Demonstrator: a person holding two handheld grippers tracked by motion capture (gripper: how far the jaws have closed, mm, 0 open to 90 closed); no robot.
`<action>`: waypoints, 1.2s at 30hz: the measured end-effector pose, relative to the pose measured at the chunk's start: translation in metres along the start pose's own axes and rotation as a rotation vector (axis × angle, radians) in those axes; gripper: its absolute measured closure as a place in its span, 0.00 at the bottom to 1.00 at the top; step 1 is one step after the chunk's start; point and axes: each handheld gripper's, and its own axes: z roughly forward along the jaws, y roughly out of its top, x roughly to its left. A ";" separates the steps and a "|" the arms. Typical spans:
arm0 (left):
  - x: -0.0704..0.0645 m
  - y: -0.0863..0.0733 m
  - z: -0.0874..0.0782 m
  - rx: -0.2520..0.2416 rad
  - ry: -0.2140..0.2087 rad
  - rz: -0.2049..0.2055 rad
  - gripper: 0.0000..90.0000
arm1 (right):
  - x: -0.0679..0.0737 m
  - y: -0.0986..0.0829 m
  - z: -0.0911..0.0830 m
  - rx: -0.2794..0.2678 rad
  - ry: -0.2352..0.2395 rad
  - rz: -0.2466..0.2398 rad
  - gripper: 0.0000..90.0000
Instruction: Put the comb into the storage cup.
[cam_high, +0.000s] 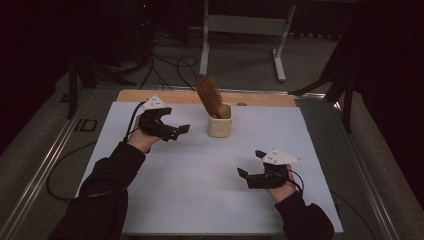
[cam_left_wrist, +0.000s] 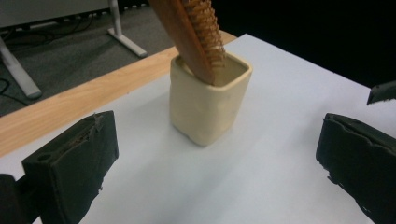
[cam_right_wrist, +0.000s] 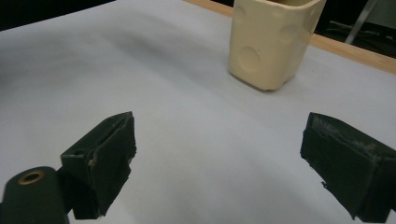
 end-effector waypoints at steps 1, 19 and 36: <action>0.000 -0.002 -0.002 0.002 -0.005 0.000 0.00 | 0.000 0.000 0.000 0.000 0.002 -0.001 0.11; -0.009 -0.049 -0.039 0.010 0.005 0.010 0.00 | 0.001 0.000 -0.001 -0.001 -0.009 -0.001 0.11; -0.016 -0.104 -0.058 0.026 -0.016 -0.005 0.00 | -0.001 -0.003 -0.003 -0.001 -0.014 0.006 0.11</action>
